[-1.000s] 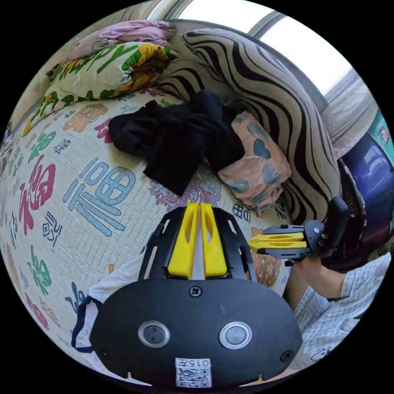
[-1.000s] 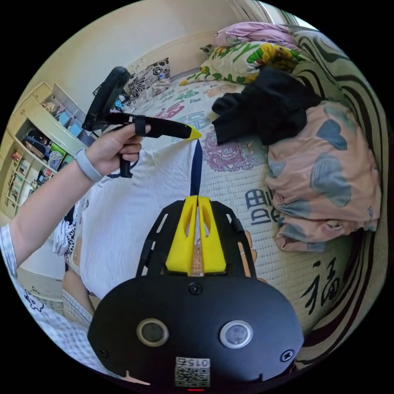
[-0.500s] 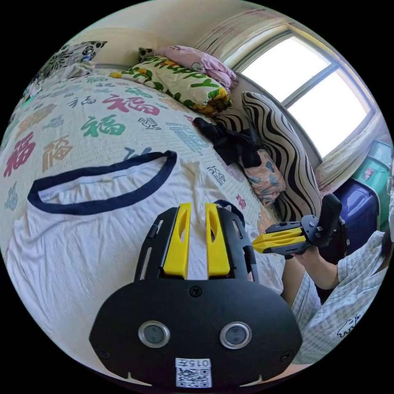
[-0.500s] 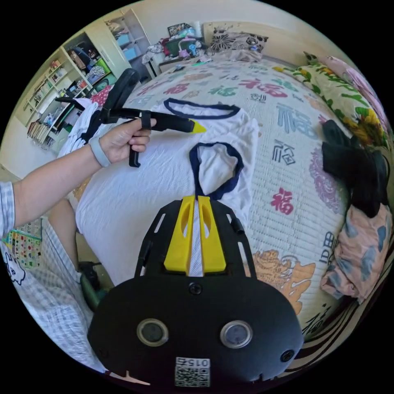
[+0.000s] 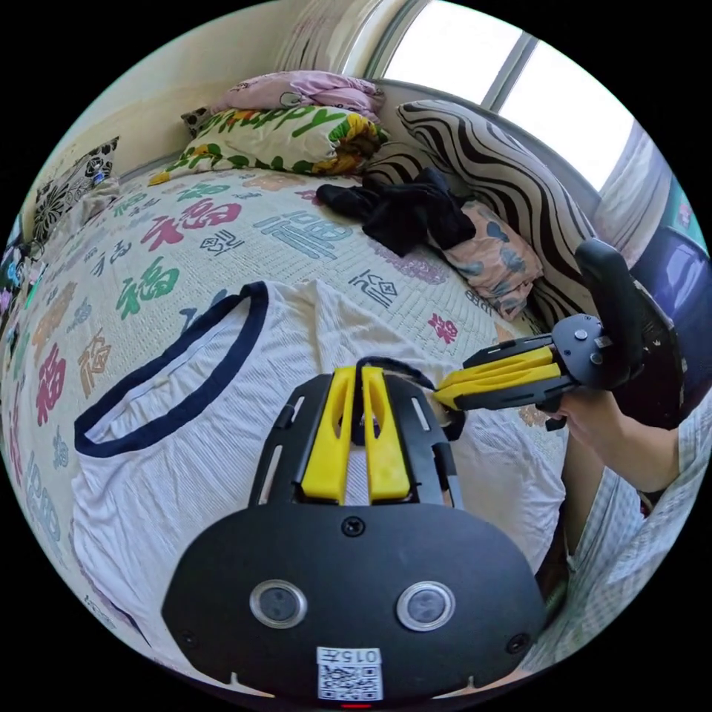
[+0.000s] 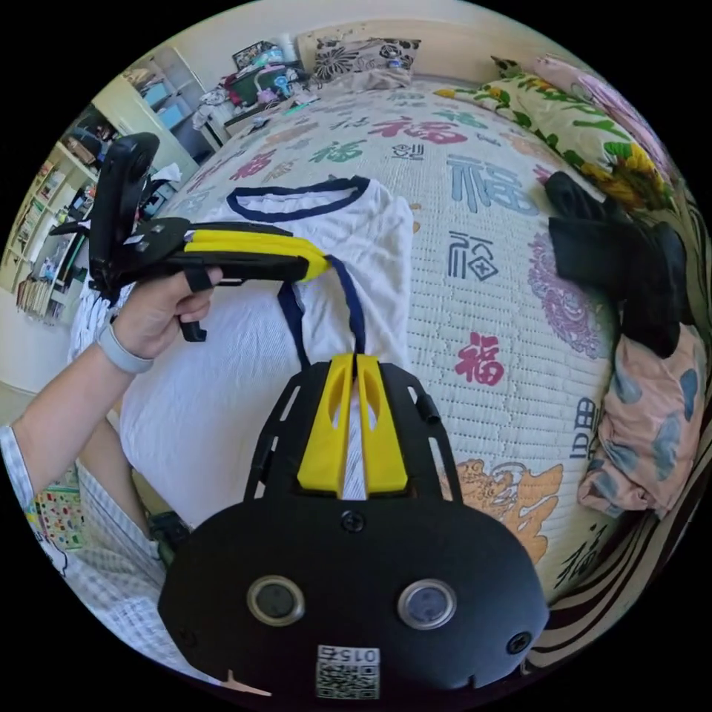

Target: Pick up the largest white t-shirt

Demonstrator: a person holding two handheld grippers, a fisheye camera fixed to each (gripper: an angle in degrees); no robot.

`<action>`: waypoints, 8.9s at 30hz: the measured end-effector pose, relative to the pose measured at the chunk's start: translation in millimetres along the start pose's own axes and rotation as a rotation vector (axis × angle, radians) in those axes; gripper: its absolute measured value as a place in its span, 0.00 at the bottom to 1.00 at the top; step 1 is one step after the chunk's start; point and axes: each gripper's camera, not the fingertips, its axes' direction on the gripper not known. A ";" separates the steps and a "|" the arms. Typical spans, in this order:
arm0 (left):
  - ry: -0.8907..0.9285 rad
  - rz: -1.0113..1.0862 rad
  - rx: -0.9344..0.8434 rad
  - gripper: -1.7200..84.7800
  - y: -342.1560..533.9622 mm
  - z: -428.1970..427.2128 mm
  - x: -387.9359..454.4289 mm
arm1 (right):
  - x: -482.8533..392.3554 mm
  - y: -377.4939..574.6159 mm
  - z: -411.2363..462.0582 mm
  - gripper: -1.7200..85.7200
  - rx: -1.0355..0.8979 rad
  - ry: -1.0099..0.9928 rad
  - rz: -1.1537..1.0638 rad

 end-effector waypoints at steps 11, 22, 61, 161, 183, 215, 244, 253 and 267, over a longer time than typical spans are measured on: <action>-0.002 -0.058 -0.057 0.09 53.9 -34.7 -24.9 | -29.5 15.7 24.2 0.03 -0.021 -0.024 -0.159; 0.028 0.005 -0.103 0.09 45.7 -56.5 -14.9 | -12.6 4.3 41.3 0.03 -0.009 -0.142 -0.166; 0.120 -0.105 -0.104 0.07 122.4 -161.3 -56.2 | -8.0 -53.9 175.6 0.01 -0.001 -0.158 -0.214; -0.063 -0.446 0.258 0.10 409.7 -494.2 -73.5 | -133.9 -431.6 382.0 0.07 -0.242 -0.231 -0.489; -0.094 -0.446 0.122 0.09 360.2 -457.7 -78.5 | -63.4 -385.8 282.4 0.07 -0.230 -0.219 -0.338; -0.058 -0.483 0.074 0.01 157.2 -473.5 -318.7 | 92.4 -361.0 127.1 0.02 -0.093 -0.149 -0.030; 0.212 -0.550 0.131 0.01 486.8 -614.9 -78.3 | -9.1 80.3 15.5 0.02 -0.106 -0.411 -0.290; 0.186 -0.624 -0.007 0.01 531.1 -613.2 -42.7 | -36.4 139.8 50.5 0.02 -0.208 -0.286 -0.361; 0.108 -0.518 -0.095 0.03 494.5 -628.1 9.2 | -43.7 139.0 75.4 0.02 -0.211 -0.312 -0.359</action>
